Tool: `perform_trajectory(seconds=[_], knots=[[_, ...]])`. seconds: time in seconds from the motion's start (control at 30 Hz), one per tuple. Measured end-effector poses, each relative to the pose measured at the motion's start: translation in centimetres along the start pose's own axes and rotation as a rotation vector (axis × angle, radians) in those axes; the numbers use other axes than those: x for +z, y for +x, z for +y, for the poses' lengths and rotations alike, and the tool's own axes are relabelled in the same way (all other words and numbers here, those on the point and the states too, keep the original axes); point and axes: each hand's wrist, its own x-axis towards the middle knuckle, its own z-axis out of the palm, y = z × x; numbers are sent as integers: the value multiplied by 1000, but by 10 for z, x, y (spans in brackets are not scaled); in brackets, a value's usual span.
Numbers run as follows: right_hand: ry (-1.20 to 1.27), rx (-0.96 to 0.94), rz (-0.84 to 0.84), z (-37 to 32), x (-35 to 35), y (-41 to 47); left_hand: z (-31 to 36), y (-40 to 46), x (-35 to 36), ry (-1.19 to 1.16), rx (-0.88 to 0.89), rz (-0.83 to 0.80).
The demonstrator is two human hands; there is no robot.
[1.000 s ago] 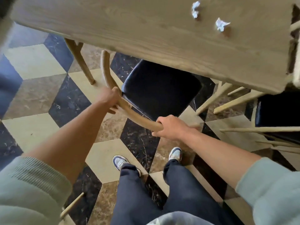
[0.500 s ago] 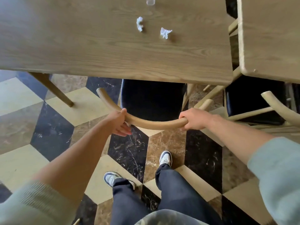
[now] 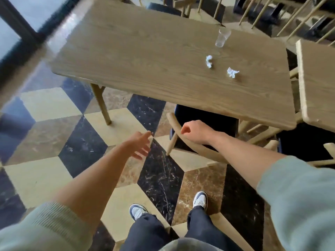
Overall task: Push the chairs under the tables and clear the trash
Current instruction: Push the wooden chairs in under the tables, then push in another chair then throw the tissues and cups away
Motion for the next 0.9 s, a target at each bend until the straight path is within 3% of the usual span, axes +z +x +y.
perform_trajectory(seconds=[0.13,0.33,0.5,0.7,0.9], knots=[[-105,-140,-42,-141,20,49,-63,-29,-118,-45,-4,142],[-195,-366,-108,-326,37,136,-130,-73,-291,-218,147,421],[-219,-476,-115,-437,40,239,-154,-63,-416,-228,122,485],[-203,-520,-150,-541,25,392,-153,-3,-561,-120,29,521],[-182,-440,-202,-643,-23,515,-86,49,-729,15,9,586]])
